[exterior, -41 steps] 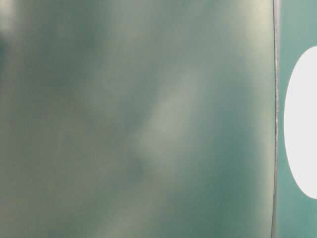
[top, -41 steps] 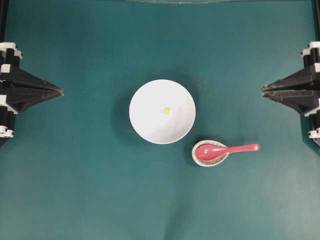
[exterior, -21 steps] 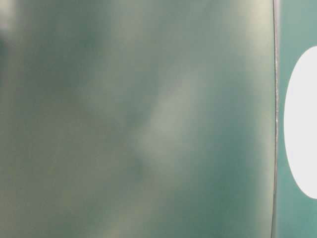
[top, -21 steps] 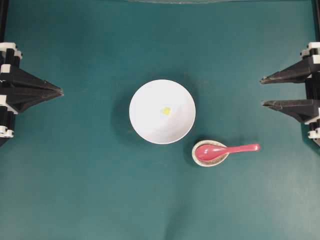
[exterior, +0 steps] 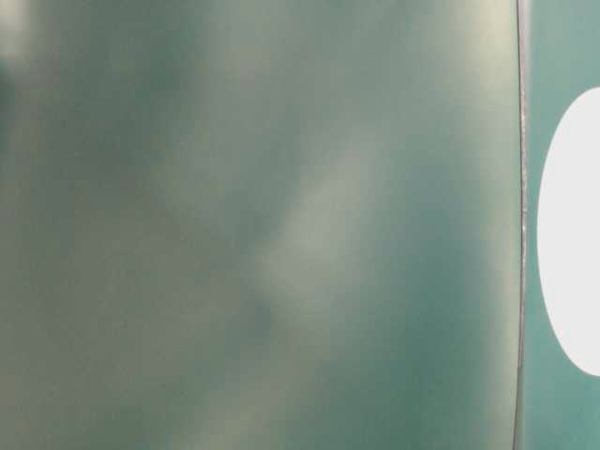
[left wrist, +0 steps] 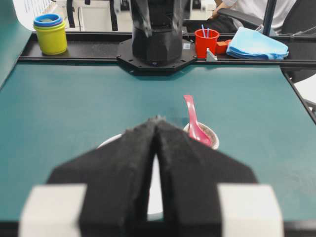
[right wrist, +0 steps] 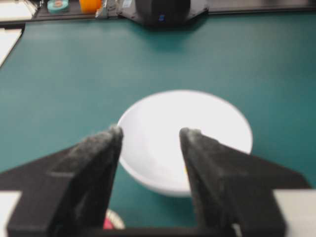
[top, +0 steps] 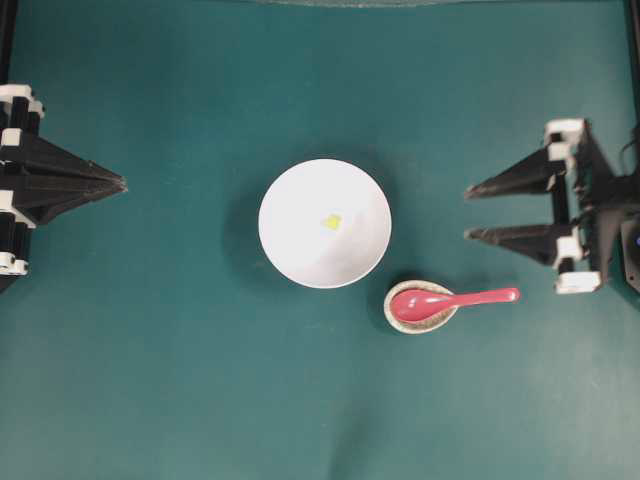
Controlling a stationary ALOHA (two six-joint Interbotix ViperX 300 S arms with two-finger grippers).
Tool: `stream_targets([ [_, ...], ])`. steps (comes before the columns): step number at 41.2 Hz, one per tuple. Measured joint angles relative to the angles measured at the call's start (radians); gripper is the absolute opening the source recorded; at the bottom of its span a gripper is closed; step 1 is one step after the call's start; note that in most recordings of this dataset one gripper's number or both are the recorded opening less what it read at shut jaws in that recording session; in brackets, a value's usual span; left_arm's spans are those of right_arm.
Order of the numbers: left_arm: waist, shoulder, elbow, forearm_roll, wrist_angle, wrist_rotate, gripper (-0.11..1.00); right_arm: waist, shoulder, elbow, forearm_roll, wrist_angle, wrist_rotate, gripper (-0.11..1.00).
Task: Scoop the yellow hexagonal prism block from the bowl with a spoon using the right arm.
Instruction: 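Move the right gripper left toward the red spoon handle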
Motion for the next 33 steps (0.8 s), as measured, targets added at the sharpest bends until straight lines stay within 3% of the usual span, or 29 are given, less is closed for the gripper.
stream_targets([
  [7, 0.000, 0.000, -0.002, 0.000, 0.000, 0.002, 0.00, 0.035, 0.087, 0.023, 0.025, -0.087, 0.000, 0.56],
  [17, 0.000, 0.000, -0.002, 0.002, 0.000, 0.003, 0.00, 0.112, 0.166, 0.077, 0.104, -0.209, 0.005, 0.56],
  [33, 0.000, 0.000, -0.002, 0.003, 0.002, 0.006, 0.00, 0.295, 0.313, 0.132, 0.305, -0.353, 0.003, 0.56],
])
